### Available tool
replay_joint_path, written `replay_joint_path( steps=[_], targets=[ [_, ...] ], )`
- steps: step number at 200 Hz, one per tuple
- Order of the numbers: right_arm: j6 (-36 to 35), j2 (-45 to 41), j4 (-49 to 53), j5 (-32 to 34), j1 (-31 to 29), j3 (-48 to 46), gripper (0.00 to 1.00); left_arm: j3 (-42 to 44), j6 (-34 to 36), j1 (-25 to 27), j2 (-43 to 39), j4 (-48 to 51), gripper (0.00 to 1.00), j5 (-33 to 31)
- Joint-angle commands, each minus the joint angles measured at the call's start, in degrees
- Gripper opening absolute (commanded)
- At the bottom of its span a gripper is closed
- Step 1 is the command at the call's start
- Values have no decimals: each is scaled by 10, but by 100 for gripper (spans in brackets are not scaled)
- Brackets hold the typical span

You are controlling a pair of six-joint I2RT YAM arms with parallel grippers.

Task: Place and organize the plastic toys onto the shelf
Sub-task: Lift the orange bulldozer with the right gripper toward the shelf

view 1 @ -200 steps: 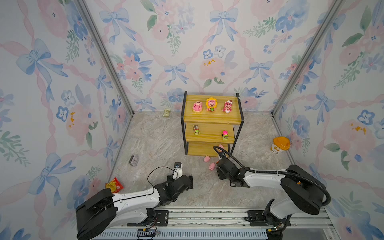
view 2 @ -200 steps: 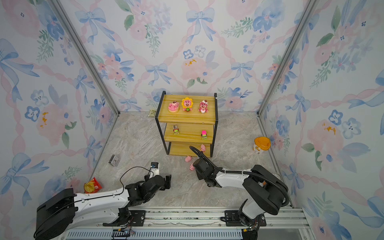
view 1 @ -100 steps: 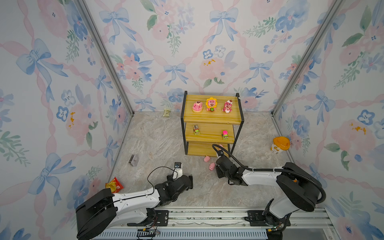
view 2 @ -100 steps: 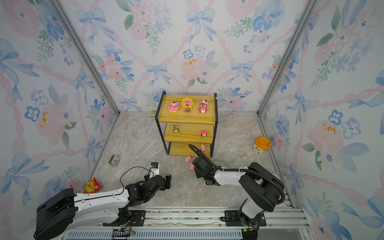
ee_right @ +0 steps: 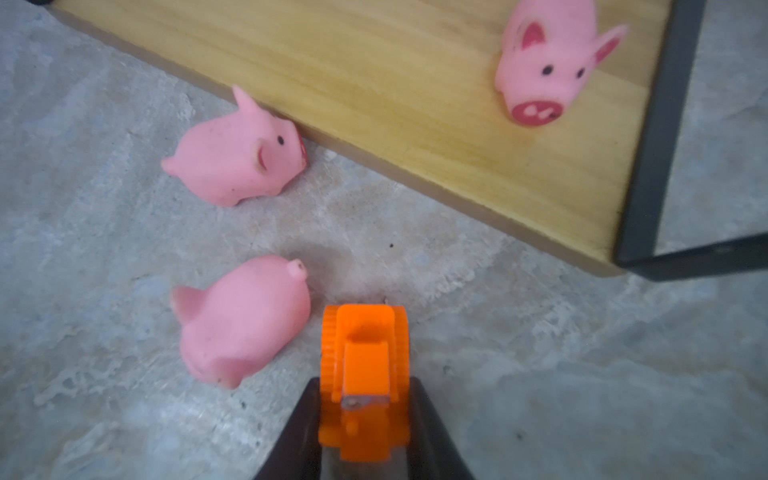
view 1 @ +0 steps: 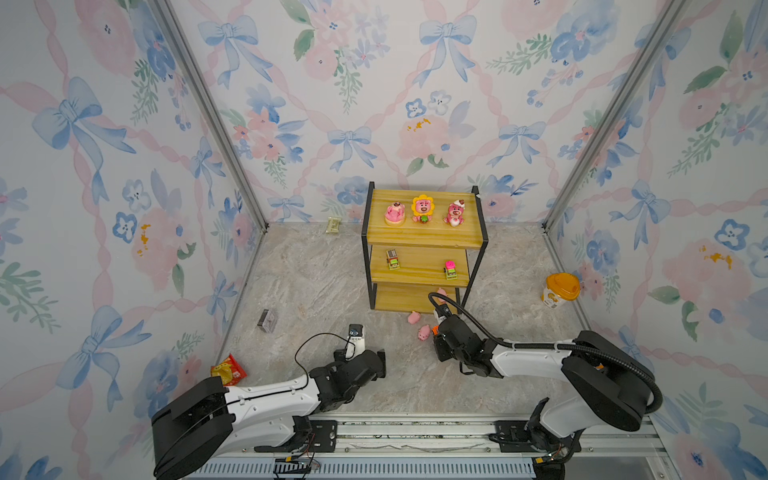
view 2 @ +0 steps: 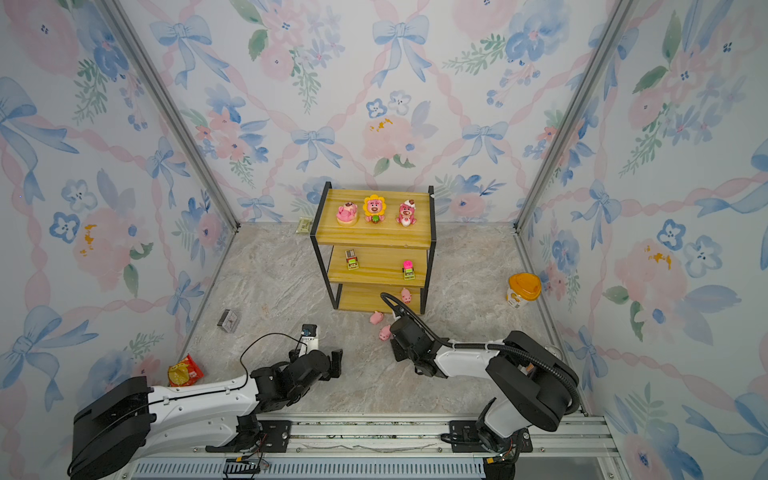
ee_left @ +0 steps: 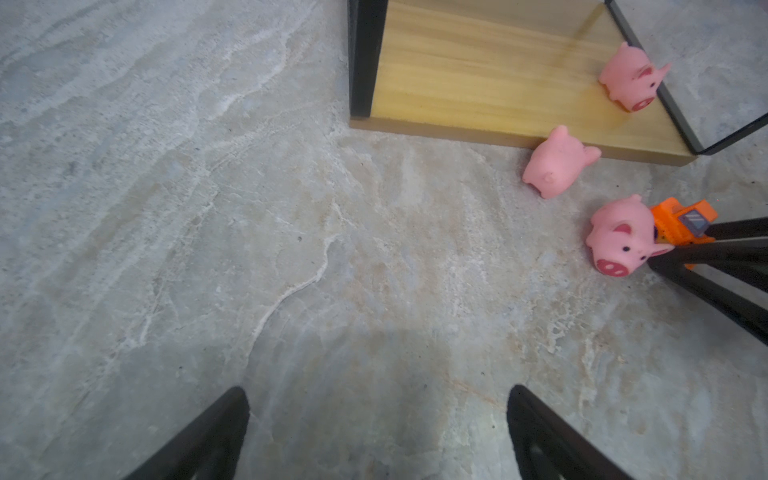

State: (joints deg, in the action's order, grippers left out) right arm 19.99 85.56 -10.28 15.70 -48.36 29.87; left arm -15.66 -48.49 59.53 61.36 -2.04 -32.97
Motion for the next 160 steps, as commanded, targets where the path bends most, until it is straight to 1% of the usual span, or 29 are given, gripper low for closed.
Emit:
replay_joint_path(
  steps=[1, 61, 93, 123, 160],
  targets=[
    [-20, -47, -4, -20, 3, -15, 28, -10, -4, -4, 4, -2, 98, -2],
    [-64, -171, 22, -22, -4, -17, 27, -10, -6, -4, 9, -2, 98, -4],
    [-99, -216, 21, -20, -13, 4, 27, -7, -6, -4, 8, -2, 98, -4],
    [-140, -218, 26, -17, -23, 50, 26, -3, -8, -4, 5, -2, 98, -4],
    [-181, -178, 18, -4, -24, 120, 26, 1, -11, -4, -2, -2, 98, -6]
  ],
)
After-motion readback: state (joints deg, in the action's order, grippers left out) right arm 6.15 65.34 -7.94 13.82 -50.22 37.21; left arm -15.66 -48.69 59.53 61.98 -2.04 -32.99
